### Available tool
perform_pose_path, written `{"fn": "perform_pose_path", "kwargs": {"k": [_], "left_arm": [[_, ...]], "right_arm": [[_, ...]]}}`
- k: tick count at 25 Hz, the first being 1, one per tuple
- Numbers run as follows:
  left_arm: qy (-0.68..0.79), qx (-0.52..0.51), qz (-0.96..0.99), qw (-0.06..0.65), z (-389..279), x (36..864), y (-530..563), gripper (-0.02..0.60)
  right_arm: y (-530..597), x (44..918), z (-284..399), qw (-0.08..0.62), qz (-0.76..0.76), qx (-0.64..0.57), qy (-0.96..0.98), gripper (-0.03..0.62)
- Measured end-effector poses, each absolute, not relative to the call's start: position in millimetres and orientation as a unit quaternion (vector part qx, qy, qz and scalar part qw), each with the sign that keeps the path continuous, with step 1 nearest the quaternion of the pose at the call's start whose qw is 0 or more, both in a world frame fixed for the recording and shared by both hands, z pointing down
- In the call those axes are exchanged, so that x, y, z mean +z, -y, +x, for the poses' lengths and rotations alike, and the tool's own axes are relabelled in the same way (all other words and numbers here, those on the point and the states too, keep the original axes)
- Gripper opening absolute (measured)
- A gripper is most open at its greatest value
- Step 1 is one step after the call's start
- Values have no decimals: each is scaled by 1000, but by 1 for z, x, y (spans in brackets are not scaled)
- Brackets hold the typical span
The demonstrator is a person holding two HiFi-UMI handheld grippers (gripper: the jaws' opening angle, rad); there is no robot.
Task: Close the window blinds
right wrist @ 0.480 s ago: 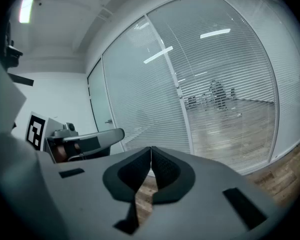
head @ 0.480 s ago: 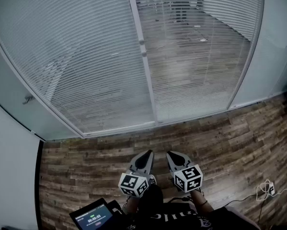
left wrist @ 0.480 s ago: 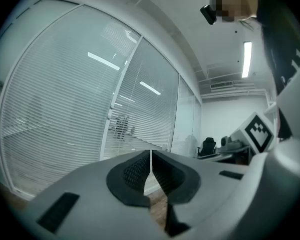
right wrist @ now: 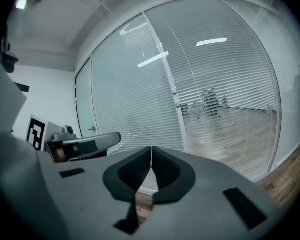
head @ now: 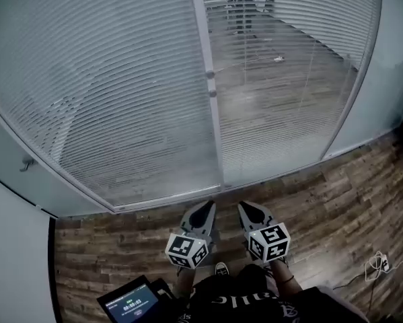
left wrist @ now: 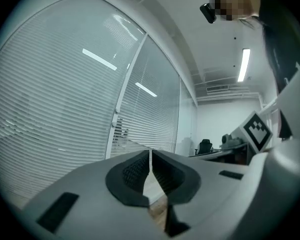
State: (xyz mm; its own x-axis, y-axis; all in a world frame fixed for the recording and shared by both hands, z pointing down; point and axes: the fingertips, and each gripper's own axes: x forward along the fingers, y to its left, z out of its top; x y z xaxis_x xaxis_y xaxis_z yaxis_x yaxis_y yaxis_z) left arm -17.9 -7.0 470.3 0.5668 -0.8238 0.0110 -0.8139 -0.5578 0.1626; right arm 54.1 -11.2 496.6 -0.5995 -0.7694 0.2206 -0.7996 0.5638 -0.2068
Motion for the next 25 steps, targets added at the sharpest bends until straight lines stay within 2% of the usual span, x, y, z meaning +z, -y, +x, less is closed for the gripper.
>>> {"fn": "perform_pose_path", "kwargs": {"k": [7,13,25], "left_arm": [[458,-30,882,104,-59,487,79,5],[462,-30,879,113,-55,494,162,5],[503,-48,856,108,-59,479,320,5]], "right_arm": [[96,500,26,48,468,166,867,18],[200,495,23,37,453,187,871,20],[389,463,-2,42,407,154,900,30]]}}
